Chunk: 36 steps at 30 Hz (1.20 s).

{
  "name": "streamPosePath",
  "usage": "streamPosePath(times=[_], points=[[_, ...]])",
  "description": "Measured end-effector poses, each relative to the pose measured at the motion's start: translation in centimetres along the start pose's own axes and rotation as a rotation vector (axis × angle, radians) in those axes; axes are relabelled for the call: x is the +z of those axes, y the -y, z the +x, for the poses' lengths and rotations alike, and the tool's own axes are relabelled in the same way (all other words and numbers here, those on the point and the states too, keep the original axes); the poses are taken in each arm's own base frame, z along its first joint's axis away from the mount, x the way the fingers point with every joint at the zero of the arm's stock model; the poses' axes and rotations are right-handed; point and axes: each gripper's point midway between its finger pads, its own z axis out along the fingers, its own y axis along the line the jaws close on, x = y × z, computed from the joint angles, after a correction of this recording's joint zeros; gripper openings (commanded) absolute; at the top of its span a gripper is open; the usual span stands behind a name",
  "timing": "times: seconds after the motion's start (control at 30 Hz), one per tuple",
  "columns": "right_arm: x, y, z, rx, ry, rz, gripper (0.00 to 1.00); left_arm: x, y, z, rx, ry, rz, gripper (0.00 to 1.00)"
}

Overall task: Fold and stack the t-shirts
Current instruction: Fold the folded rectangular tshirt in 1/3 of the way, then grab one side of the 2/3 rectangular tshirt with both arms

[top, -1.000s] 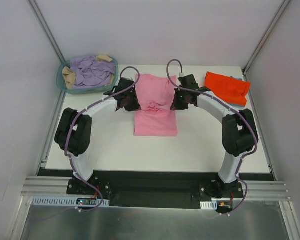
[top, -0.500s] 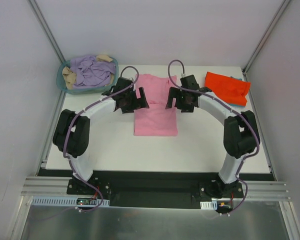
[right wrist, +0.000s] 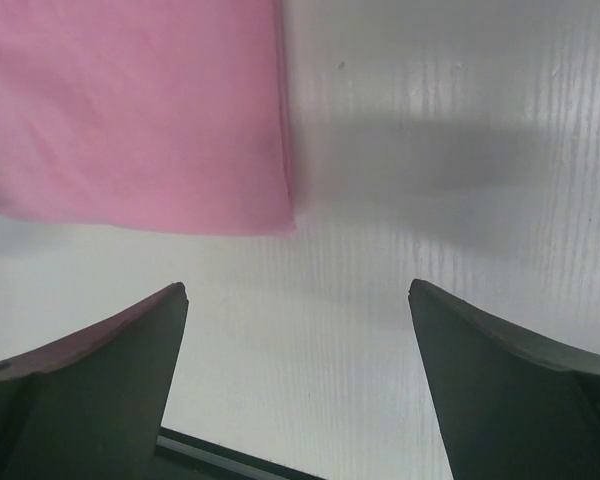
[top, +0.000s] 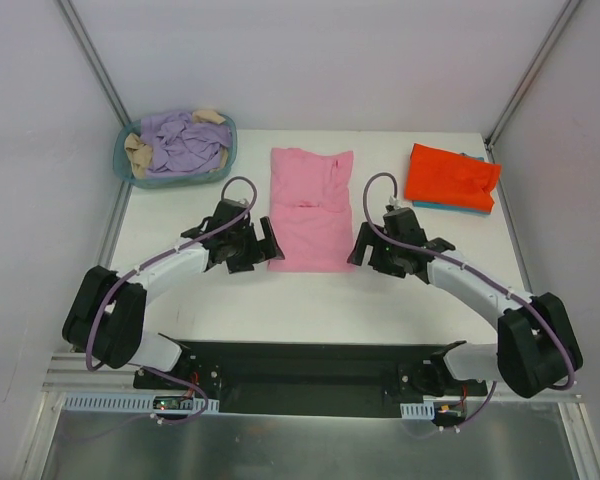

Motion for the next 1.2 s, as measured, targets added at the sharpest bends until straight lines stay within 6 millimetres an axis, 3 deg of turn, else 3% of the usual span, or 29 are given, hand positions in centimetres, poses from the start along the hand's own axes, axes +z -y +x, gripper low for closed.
streamPosePath(times=[0.1,0.27,0.47,0.6,0.67,0.8,0.87,1.0,1.1,1.13,1.2], points=[[0.3,0.5,0.4,0.03,-0.005,0.021,0.97,0.3,-0.8,0.7,-0.021,-0.012,-0.022,0.94],[0.9,0.4,0.1,0.053,0.007,0.022,0.96,1.7,-0.9,0.4,-0.045,-0.015,-0.027,0.59],[2.1,1.2,1.2,0.069,-0.04,0.06,0.87,3.9,-1.9,0.9,-0.081,-0.063,-0.069,0.46],[3.2,1.7,1.9,0.079,-0.077,0.084,0.76,4.8,-1.7,0.4,-0.091,-0.058,-0.068,0.21],[3.7,1.7,2.0,0.083,-0.093,0.091,0.67,5.2,-1.7,0.4,-0.095,-0.066,-0.069,0.01],[4.6,1.1,1.8,0.087,-0.114,0.086,0.53,5.5,-1.5,0.4,-0.097,-0.078,-0.063,0.0],[5.1,0.8,1.6,0.089,-0.119,0.079,0.4,5.6,-1.4,0.4,-0.097,-0.08,-0.06,0.0],[6.3,-0.1,1.3,0.095,-0.14,0.053,0.33,5.7,-1.3,0.3,-0.095,-0.084,-0.058,0.0],[6.7,-0.7,1.2,0.094,-0.147,0.031,0.16,5.7,-1.3,0.3,-0.092,-0.083,-0.058,0.0],[6.9,-0.9,1.3,0.093,-0.152,0.025,0.02,5.7,-1.3,0.3,-0.092,-0.083,-0.058,0.0],[7.0,-1.0,1.5,0.09,-0.161,0.015,0.01,5.7,-1.3,0.3,-0.089,-0.082,-0.056,0.0]])
